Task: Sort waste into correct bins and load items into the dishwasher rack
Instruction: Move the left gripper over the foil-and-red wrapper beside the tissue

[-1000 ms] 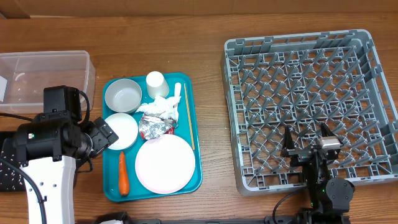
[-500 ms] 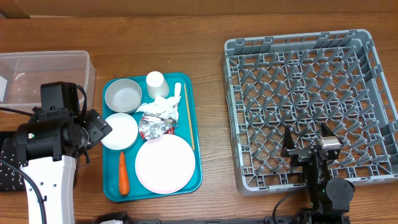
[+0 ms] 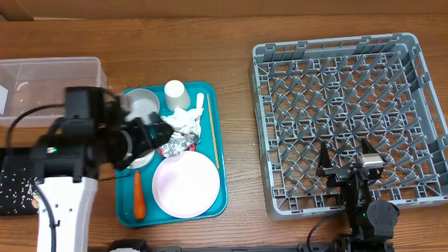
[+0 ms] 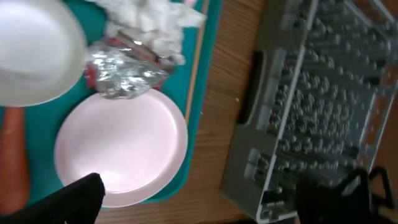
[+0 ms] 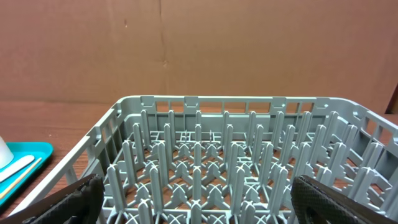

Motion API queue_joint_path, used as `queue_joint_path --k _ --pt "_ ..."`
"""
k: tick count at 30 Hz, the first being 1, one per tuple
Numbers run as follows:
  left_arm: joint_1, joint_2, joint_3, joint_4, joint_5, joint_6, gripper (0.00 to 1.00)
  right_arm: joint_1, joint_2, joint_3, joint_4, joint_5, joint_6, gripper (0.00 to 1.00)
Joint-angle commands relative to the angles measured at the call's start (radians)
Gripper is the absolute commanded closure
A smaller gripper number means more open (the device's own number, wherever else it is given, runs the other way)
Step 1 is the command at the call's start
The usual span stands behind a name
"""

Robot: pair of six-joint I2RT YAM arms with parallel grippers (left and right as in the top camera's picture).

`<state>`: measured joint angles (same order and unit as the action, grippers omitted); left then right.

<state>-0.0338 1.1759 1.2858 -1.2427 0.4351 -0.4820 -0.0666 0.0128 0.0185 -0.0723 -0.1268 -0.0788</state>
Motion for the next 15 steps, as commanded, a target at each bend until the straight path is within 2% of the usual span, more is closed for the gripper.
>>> queue_joint_path --k 1,4,7,13,15 --pt "-0.164 0.046 0.019 0.060 -0.019 0.055 0.00 -0.006 -0.010 -0.011 0.003 -0.006 0.000 0.00" --pt "-0.251 0.093 0.019 0.144 -0.081 0.056 0.00 -0.006 -0.010 -0.011 0.003 -0.006 0.000 0.00" --pt "-0.284 0.144 0.019 0.237 -0.066 0.037 0.00 -0.006 -0.010 -0.011 0.003 -0.006 0.000 0.00" --pt "-0.287 0.249 0.019 0.255 -0.160 -0.230 0.00 -0.006 -0.010 -0.011 0.003 -0.006 0.000 0.00" --pt "-0.287 0.288 0.019 0.257 -0.159 -0.266 0.00 -0.006 -0.010 -0.010 0.003 -0.006 0.000 0.00"
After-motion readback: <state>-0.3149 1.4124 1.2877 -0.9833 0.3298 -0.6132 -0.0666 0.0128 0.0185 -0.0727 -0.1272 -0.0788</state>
